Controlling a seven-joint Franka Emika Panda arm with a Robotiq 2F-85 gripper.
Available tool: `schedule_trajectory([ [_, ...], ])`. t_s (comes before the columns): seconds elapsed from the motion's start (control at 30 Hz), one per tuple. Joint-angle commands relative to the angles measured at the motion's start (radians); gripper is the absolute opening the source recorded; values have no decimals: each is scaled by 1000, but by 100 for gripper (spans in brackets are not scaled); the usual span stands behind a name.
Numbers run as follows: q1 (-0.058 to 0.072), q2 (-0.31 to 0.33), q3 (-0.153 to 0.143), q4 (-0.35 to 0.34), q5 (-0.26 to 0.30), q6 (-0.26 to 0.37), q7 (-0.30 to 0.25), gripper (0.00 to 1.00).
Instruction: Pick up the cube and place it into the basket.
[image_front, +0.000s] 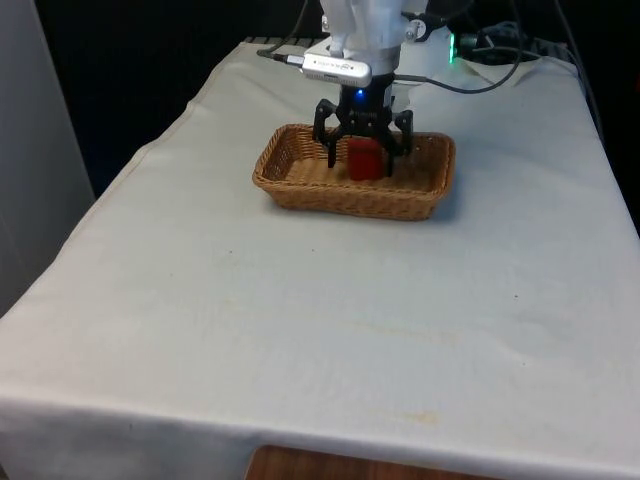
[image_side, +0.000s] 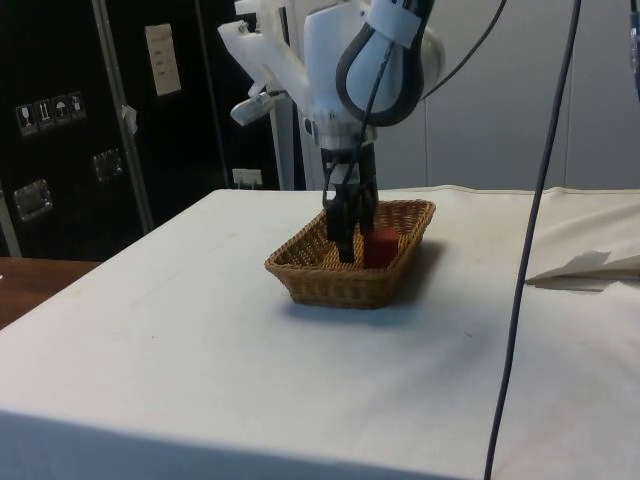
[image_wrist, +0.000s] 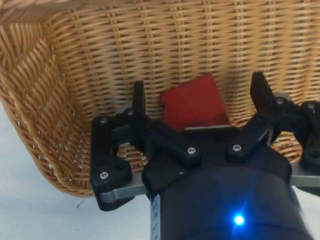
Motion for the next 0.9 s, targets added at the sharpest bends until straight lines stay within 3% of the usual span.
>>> schedule_trajectory([
  [0.0, 0, -2, 1, 0, 1, 4, -1, 100],
  [0.1, 2, -32, -6, -5, -10, -18, -2, 100],
  [0.13, 0, -15, -1, 2, -2, -7, -1, 100],
  [0.27, 3, -79, -11, -13, -20, -56, -6, 100],
  [0.53, 1, -147, -13, -19, -34, -117, -9, 100],
  [0.87, 0, -197, -12, -23, -32, -158, -35, 100],
])
